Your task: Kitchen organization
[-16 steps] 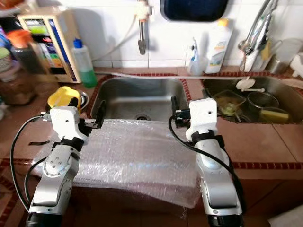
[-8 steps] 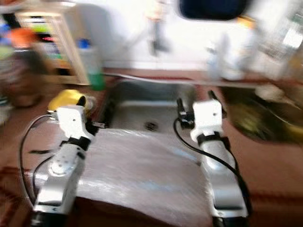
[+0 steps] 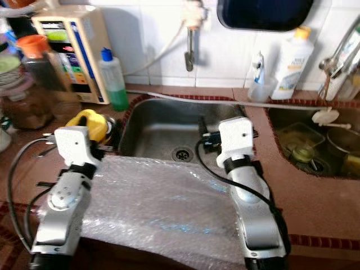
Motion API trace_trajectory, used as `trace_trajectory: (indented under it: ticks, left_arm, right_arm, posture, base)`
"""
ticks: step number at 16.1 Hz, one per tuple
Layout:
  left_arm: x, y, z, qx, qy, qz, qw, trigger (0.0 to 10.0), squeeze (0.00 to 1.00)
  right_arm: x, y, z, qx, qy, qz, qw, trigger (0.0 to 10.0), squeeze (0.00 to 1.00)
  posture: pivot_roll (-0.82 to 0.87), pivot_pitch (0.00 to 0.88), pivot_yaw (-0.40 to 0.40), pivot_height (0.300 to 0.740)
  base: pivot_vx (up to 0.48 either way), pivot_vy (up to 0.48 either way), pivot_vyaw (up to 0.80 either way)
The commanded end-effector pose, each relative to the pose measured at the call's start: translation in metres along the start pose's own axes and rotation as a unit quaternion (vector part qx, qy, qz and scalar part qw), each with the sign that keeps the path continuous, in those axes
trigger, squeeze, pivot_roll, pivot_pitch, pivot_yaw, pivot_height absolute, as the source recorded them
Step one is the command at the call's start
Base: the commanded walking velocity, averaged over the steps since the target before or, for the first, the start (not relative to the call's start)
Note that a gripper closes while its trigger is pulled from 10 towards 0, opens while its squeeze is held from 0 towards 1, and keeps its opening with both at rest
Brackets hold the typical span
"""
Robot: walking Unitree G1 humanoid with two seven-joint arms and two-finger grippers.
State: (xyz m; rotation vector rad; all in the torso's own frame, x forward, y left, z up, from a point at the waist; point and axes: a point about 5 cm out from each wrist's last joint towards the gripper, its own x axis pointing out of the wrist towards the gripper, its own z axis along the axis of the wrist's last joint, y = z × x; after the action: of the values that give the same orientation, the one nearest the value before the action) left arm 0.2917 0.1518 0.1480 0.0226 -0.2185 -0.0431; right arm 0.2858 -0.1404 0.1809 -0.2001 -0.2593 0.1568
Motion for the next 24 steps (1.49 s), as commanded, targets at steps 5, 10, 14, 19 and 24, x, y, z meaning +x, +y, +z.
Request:
trace_trajectory:
  ticks: [5, 10, 14, 19, 24]
  left_arm:
    - [0.002, 0.014, 0.004, 0.014, -0.009, 0.038, 0.999, 10.0, 0.00]
    - [0.000, 0.035, -0.010, -0.036, 0.037, 0.124, 0.991, 10.0, 0.00]
    - [0.002, 0.037, -0.018, -0.094, 0.062, 0.149, 0.982, 10.0, 0.00]
    - [0.007, 0.031, -0.026, -0.166, 0.083, 0.151, 0.971, 10.0, 0.00]
    - [0.011, 0.032, -0.027, -0.225, 0.095, 0.177, 0.953, 10.0, 0.00]
  right_arm:
    - [0.001, 0.001, -0.001, 0.036, 0.016, 0.003, 0.999, 10.0, 0.00]
    - [0.001, 0.015, 0.003, 0.036, 0.017, 0.045, 0.998, 10.0, 0.00]
    - [-0.003, 0.021, 0.000, 0.092, 0.030, 0.071, 0.993, 10.0, 0.00]
    - [-0.012, 0.035, -0.001, 0.131, 0.044, 0.145, 0.980, 10.0, 0.00]
    - [-0.016, 0.040, 0.000, 0.116, 0.047, 0.171, 0.977, 10.0, 0.00]
  posture:
    - [-0.04, 0.000, 0.036, 0.740]
    - [-0.05, 0.000, 0.033, 0.740]
    - [-0.05, 0.000, 0.033, 0.740]
    - [-0.06, 0.000, 0.037, 0.740]
    - [-0.07, 0.000, 0.045, 0.740]
  base:
    - [0.000, 0.000, 0.00]
    - [0.000, 0.000, 0.00]
    - [0.000, 0.000, 0.00]
    - [0.000, 0.000, 0.00]
    - [0.000, 0.000, 0.00]
